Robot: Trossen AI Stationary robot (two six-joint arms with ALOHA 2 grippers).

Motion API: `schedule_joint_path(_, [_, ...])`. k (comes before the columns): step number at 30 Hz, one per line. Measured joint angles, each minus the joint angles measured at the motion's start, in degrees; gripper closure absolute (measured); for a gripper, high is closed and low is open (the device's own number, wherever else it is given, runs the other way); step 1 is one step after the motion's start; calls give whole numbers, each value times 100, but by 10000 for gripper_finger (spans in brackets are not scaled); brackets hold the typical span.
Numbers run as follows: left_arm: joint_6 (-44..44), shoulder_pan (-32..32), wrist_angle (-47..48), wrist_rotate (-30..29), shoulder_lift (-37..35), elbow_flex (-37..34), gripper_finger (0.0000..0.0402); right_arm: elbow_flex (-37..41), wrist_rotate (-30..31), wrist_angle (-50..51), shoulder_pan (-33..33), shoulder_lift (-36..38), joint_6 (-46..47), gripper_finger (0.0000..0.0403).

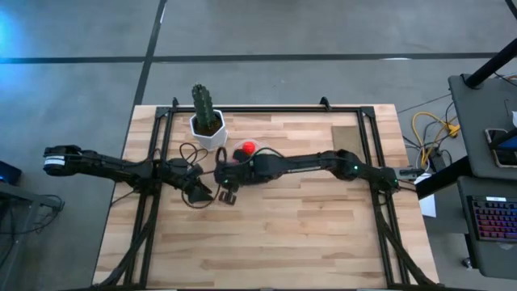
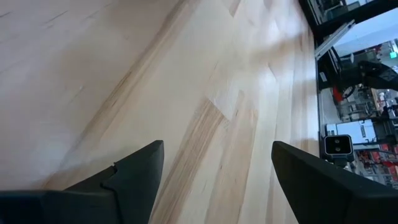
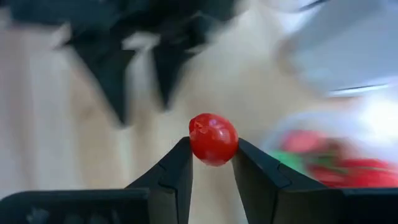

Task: Pick and placing Produce into tupperware
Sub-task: Put the orange cherry into the transparent bin, then return to Home Position

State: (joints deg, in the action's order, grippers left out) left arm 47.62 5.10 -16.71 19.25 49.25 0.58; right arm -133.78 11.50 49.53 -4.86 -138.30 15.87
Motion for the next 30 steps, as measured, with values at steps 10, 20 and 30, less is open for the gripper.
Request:
schedule_joint_path(10, [2,0,-60,0,26,0,118,-62,474,1622,696,144,489,299])
schedule_joint_path(20, [7,0,-86,0,44,15,118,146,-222,1499,1072,148,961,214])
schedule_joint_path(30, [4,0,-88,0,42,15,118,61,-223,1625,708,265,1078,159])
